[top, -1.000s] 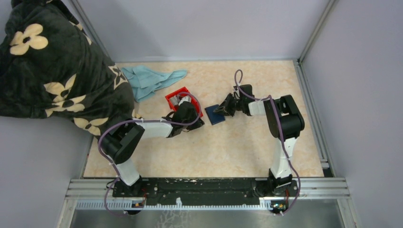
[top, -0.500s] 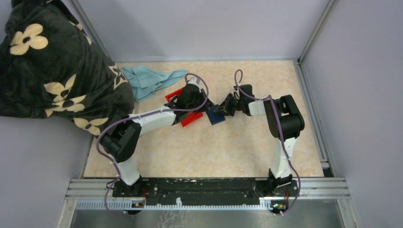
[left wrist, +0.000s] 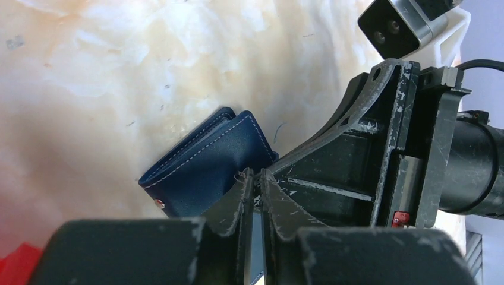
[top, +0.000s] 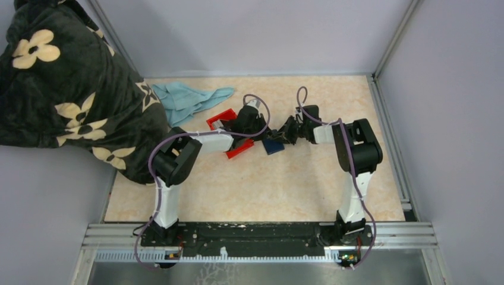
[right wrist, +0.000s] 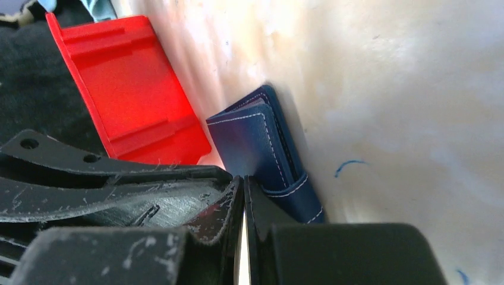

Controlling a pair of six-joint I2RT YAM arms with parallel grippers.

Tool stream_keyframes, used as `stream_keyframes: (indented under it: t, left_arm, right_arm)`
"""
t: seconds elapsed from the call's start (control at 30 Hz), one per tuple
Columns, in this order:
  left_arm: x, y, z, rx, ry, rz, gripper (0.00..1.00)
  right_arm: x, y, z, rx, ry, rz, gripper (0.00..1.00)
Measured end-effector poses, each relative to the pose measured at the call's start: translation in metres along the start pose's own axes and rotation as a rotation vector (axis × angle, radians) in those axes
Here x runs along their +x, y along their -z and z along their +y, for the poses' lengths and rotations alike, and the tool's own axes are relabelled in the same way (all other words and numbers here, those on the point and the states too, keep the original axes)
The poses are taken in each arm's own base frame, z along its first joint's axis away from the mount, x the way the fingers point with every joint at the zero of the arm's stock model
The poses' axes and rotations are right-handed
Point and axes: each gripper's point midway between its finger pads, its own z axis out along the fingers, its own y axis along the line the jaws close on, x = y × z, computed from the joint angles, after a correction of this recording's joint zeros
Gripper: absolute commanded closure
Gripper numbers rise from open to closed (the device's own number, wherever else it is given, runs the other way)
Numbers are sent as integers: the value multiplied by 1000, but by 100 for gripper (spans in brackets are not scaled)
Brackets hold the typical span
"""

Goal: Put the credit cards into the card holder
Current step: Close the card holder at the center of the board.

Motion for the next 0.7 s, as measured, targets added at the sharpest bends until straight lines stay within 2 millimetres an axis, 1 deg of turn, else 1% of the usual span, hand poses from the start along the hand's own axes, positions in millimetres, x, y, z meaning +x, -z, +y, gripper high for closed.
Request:
stream_keyframes:
  t: [0.1, 0.23, 0.37, 0.53, 0.63, 0.7]
  left_arm:
    - [0, -6, -6, 17, -8, -18, 85]
    - [0, -3, -6, -2, -22, -36, 82]
    - [7, 12, -4, -41, -35, -37, 78]
    - [20, 43, 1, -78, -34, -48, 78]
    - [23, 52, 2, -86, -29, -58, 78]
    - [23, 52, 3, -91, -25, -63, 78]
  right_arm:
    - [-6, 4, -3, 5, -11, -11, 92]
    - [-7, 5, -4, 8, -10, -15, 92]
    - [-7, 5, -3, -2, 16, -18, 88]
    - [-7, 6, 1, -11, 74, -21, 85]
    - [-7, 6, 2, -12, 103, -22, 84]
    - [-6, 6, 3, -11, 119, -19, 84]
